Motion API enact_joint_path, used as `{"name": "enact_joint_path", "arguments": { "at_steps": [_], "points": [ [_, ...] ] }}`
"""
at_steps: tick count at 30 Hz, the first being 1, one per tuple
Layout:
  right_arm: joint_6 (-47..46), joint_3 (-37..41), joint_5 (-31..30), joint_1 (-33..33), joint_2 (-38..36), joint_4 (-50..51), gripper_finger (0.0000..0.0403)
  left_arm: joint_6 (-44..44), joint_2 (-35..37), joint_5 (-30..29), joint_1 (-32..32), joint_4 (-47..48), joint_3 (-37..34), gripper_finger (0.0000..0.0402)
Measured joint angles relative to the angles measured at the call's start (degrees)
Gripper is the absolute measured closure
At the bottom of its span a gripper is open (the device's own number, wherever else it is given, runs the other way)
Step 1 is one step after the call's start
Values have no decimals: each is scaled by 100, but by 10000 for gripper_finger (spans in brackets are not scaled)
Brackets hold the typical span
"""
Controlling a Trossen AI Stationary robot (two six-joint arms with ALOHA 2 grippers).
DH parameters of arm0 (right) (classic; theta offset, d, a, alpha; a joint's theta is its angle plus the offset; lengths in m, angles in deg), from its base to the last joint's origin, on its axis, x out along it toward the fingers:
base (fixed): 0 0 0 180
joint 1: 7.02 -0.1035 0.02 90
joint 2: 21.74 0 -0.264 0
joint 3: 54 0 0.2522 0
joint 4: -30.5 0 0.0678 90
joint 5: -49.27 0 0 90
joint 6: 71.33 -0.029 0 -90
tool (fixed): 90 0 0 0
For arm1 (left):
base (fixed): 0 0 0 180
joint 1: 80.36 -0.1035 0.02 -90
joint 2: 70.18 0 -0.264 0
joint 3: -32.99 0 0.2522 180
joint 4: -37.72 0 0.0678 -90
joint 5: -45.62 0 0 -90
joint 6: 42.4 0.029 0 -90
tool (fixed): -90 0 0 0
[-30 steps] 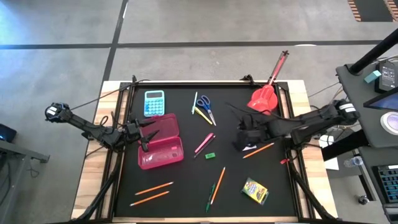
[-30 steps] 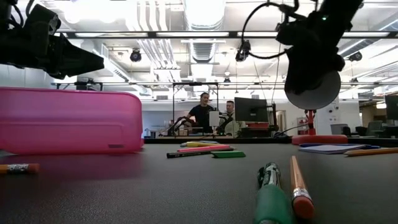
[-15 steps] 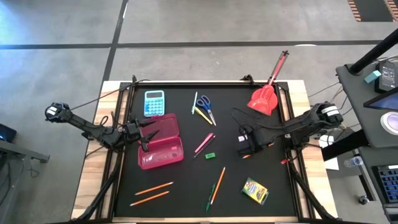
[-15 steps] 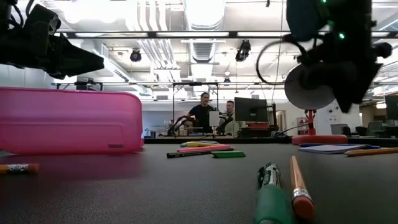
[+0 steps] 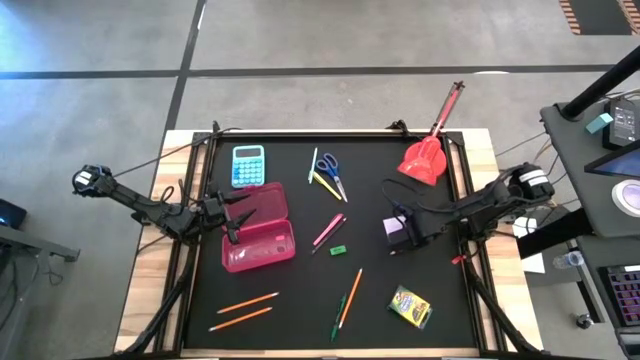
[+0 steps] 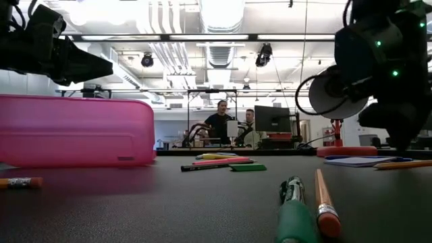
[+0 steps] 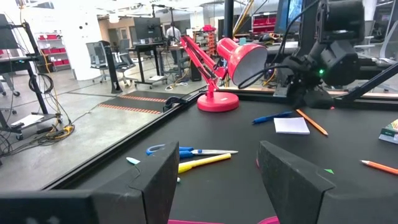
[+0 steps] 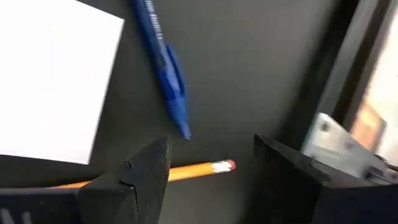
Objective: Pack school essentials
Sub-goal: Put the blue pen into the pink supply box
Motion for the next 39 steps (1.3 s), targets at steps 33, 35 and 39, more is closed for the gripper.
{"name": "enact_joint_path", "arguments": {
  "at_steps": [33,35,39],
  "points": [
    [1098,805,-137,378,-287,-1622,321,0,1,2,-1,1,0,198],
    [1096,805,-132,378,-303,-1651,331,0,0,2,-2,2,-2,198],
    [1089,807,-133,378,-315,-1696,352,2,0,2,-2,1,0,198]
  ]
}}
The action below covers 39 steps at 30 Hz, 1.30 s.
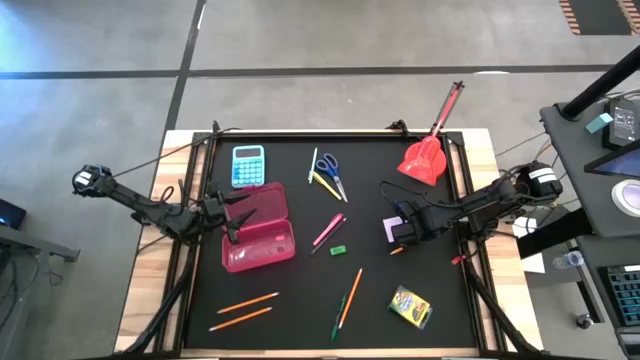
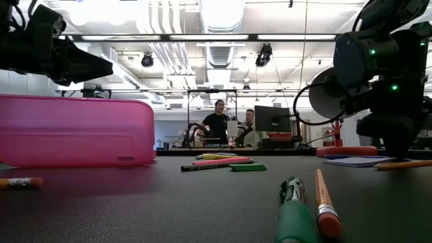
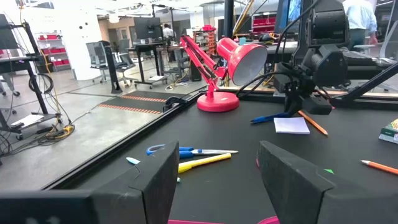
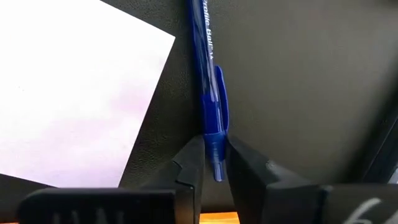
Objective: Pack school essentials
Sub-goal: Put the blue pen into the pink supply box
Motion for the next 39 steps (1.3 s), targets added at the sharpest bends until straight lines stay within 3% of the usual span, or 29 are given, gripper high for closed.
{"name": "enact_joint_path", "arguments": {
  "at_steps": [9,16,25,33,39],
  "points": [
    [-124,7,-2,2,-103,-20,372,-1,2,0,1,0,-1,198],
    [-248,7,26,0,-598,-186,373,0,1,-1,0,1,-1,198],
    [344,-85,148,-53,-1053,-1509,374,-1,2,-1,1,2,0,198],
    [1541,-923,66,-225,-449,-2854,374,-2,2,0,0,-1,-2,198],
    [2541,-2014,-45,-201,599,-2946,374,0,1,0,0,1,0,198]
  ]
}}
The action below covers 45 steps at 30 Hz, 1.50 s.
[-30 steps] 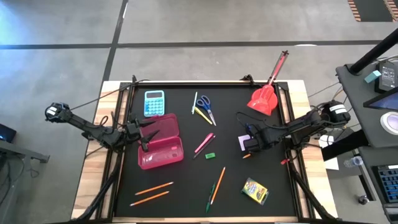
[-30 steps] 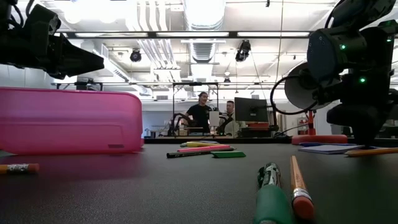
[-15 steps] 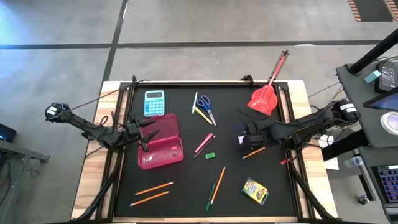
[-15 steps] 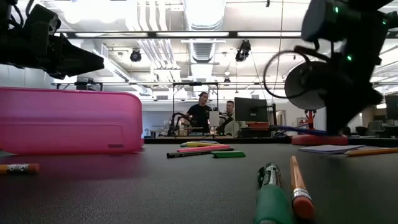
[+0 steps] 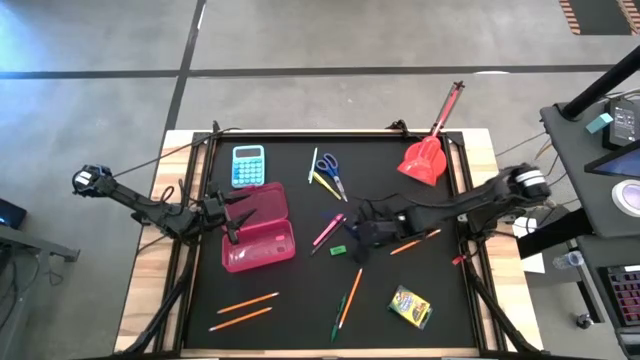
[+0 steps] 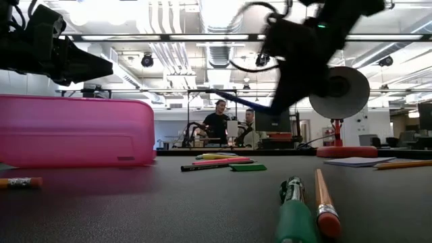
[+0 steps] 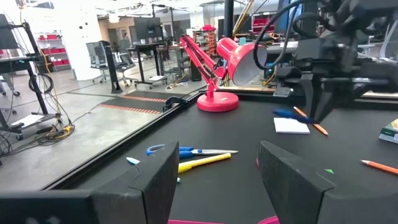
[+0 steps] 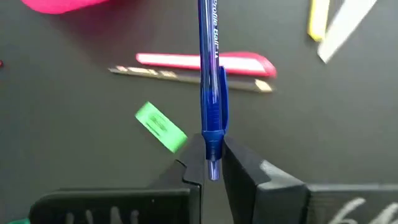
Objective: Pack school essentials
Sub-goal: Put the blue pen into the pink supply box
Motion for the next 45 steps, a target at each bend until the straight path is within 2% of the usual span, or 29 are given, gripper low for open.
{"name": "enact_joint_path", "arguments": {
  "at_steps": [9,17,27,30,35,45],
  "points": [
    [2239,-2046,11,297,1550,2,374,-2,-1,0,2,-1,0,198],
    [3234,-3382,594,719,2472,606,374,-2,0,0,0,-1,-2,198],
    [4347,-4520,662,847,3191,1087,374,0,0,0,0,-1,-1,198],
    [4568,-4827,757,850,3350,1103,374,0,1,0,0,1,-2,198],
    [4783,-5286,1368,845,3757,1138,374,-2,-1,0,1,1,0,198],
    [4851,-6068,1532,780,4431,1567,373,-1,-1,0,0,1,-1,198]
  ]
}}
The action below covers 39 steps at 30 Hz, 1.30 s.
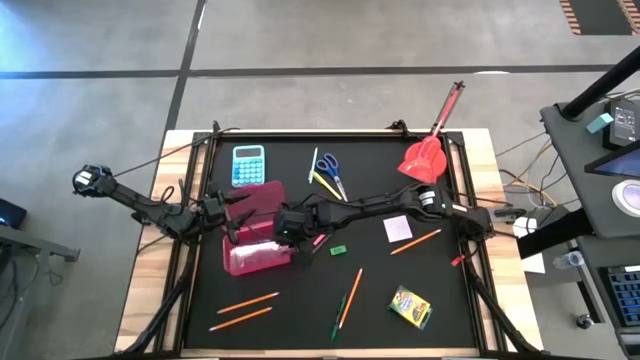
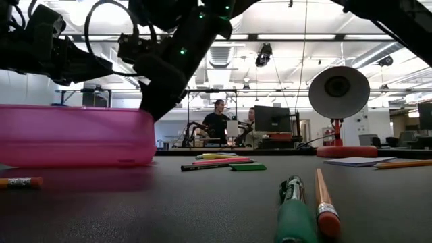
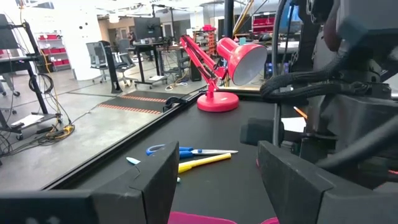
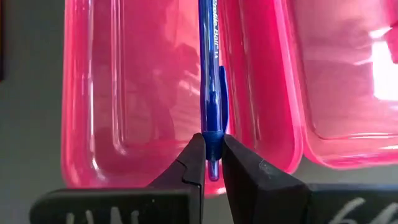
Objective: Pack school essentials
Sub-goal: Put the blue pen into the pink supply box, then put the yellow pencil into the pink supply box
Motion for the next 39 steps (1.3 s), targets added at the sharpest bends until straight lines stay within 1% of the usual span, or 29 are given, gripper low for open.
{"name": "enact_joint_path", "arguments": {
  "at_steps": [4,12,14,16,21,24,26,30,33,35,39],
  "points": [
    [-175,-65,17,-34,45,-16,351,0,0,0,1,-2,-1,198],
    [-334,-137,-20,-35,25,66,273,0,2,0,1,-2,-1,198],
    [-302,-297,-22,-33,23,356,258,2,0,0,1,0,1,198],
    [-215,-542,-22,-35,8,948,250,0,0,0,0,1,0,198],
    [-417,-1188,-26,-72,-68,2636,250,0,0,0,1,0,-1,198],
    [-711,-1285,-27,-111,-131,3373,258,0,0,0,0,1,1,198],
    [-809,-1245,-35,-151,-162,3481,263,0,0,0,1,0,-1,198],
    [-762,-1214,-35,-255,-192,3278,273,0,0,0,0,0,-1,198],
    [-899,-1214,-37,-351,-204,3928,278,0,0,0,0,0,0,198],
    [-1185,-1155,-36,-421,-229,4432,279,0,0,0,0,-1,-1,198],
    [-1849,-677,-182,-589,-454,4506,280,0,0,0,-1,0,-1,198]
  ]
}}
